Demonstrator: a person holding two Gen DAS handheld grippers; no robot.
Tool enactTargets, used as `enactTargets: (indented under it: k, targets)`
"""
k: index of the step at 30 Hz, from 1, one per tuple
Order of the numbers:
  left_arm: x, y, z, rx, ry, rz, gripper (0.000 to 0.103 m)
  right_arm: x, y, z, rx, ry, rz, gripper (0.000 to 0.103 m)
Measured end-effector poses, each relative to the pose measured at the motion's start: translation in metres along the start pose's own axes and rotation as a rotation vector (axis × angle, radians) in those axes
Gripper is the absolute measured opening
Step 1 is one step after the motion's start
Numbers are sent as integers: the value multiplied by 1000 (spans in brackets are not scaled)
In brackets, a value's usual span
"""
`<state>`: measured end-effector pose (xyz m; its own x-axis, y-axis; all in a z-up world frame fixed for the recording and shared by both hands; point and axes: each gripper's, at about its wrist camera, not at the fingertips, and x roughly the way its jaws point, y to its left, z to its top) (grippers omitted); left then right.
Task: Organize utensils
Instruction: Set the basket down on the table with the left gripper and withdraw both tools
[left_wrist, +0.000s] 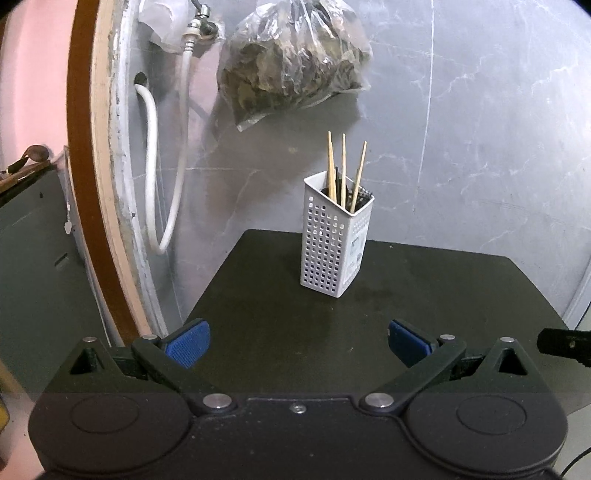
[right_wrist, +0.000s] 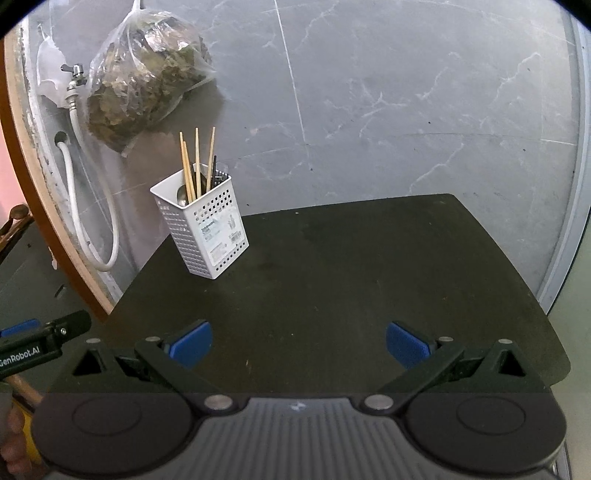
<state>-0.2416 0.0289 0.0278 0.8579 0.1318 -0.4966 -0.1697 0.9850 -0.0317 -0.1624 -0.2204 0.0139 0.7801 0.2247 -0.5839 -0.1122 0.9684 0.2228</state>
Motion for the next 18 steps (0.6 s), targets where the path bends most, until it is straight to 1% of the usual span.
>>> enactTargets:
  k: [8, 18]
  targets:
    - [5, -1, 3, 18, -12, -19, 102, 6, 2, 3, 3, 2, -7, 103]
    - [12, -2, 3, 20, -1, -30, 102, 10, 1, 4, 9, 9, -13, 103]
